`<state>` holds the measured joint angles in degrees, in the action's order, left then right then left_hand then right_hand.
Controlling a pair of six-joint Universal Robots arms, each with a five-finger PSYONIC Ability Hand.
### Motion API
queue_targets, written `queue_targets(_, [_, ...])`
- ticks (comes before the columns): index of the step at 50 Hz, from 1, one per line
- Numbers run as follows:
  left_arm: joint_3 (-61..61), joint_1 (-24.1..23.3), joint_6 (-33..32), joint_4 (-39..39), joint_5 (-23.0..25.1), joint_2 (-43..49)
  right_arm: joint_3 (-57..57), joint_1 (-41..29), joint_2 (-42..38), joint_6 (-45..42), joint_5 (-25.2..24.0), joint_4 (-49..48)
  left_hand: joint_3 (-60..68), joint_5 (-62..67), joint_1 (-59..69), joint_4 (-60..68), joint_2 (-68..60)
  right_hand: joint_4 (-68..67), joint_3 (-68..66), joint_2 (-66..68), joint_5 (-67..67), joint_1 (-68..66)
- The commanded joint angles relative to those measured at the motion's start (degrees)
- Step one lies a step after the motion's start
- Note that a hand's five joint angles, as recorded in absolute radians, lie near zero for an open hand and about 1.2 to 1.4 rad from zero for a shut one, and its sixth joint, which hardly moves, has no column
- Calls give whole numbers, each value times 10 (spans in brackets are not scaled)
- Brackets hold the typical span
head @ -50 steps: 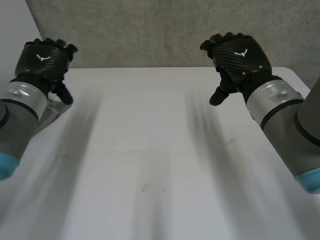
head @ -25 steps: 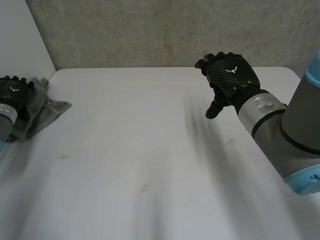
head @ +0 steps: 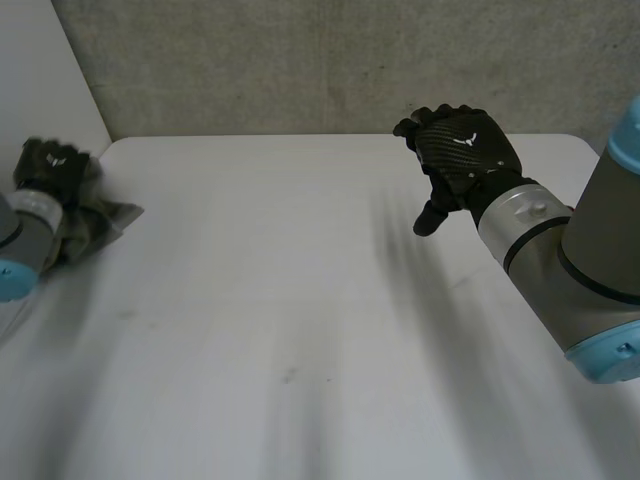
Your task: Fold the laundry.
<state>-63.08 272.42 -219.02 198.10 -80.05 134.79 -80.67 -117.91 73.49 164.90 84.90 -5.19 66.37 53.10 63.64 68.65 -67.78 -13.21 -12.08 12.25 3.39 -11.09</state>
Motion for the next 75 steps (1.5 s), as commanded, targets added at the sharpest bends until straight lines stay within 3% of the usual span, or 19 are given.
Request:
queue_targets(1, [-68,-81,62,8,-8,-139,2,2,2,1,0,0,136,169,164,114,-122,32,21,-22,-34,11])
queue_targets(10, [-73,-80,45,20,-30,-114,2,2,3,1,0,1,136,169,164,114,-122,32,21,-22,-34,11])
queue_targets(16, [-59,-3,-31,43,-138,-75,2,2,4,1,0,1,136,169,164,114,-122,32,21,-22,-34,11])
queue_targets(22, [-56,30,-80,69,-181,-56,3,0,5,2,0,1,125,158,152,102,-111,32,21,-22,-34,11])
queue_targets(24, [-61,31,-83,69,-183,-58,3,-1,6,2,1,1,-185,-152,-158,-208,199,32,21,-22,-34,11])
queue_targets(27, [-73,22,-81,69,-185,-65,4,-4,6,2,1,1,-510,-477,-483,-533,524,32,21,-22,-34,11])
queue_targets(28, [-77,18,-81,69,-185,-66,4,-5,6,2,2,1,-564,-531,-536,-586,578,32,21,-22,-34,11])
queue_targets(38, [-120,-83,-79,66,-184,-163,5,-5,10,2,4,1,-564,-531,-536,-586,578,32,21,-22,-34,11])
queue_targets(46, [-135,-180,9,19,-183,-261,14,3,29,9,9,0,-564,-531,-536,-586,578,32,21,-22,-34,11])
queue_targets(50, [-124,-220,112,-58,-172,-318,19,9,51,9,12,-1,-564,-531,-536,-586,578,32,21,-22,-34,11])
queue_targets(52, [-115,-241,191,-111,-144,-341,22,20,60,9,16,-1,-564,-531,-536,-586,578,32,21,-22,-34,11])
queue_targets(56, [-111,-258,296,-177,-92,-370,29,47,89,9,34,1,-555,-522,-528,-578,569,32,21,-22,-34,11])
queue_targets(59, [-113,-262,352,-209,-78,-404,39,57,102,10,54,11,-548,-515,-521,-571,562,32,21,-22,-34,11])
queue_targets(65, [-117,-263,380,-222,-96,-429,73,64,104,16,81,72,-543,-510,-516,-566,557,32,21,-22,-34,11])
queue_targets(70, [-116,-268,378,-228,-141,-436,84,65,104,34,80,94,-543,-510,-516,-566,557,32,21,-22,-34,11])
queue_targets(75, [-117,-270,376,-231,-150,-436,83,64,104,38,77,96,-543,-510,-516,-566,557,32,21,-22,-34,11])
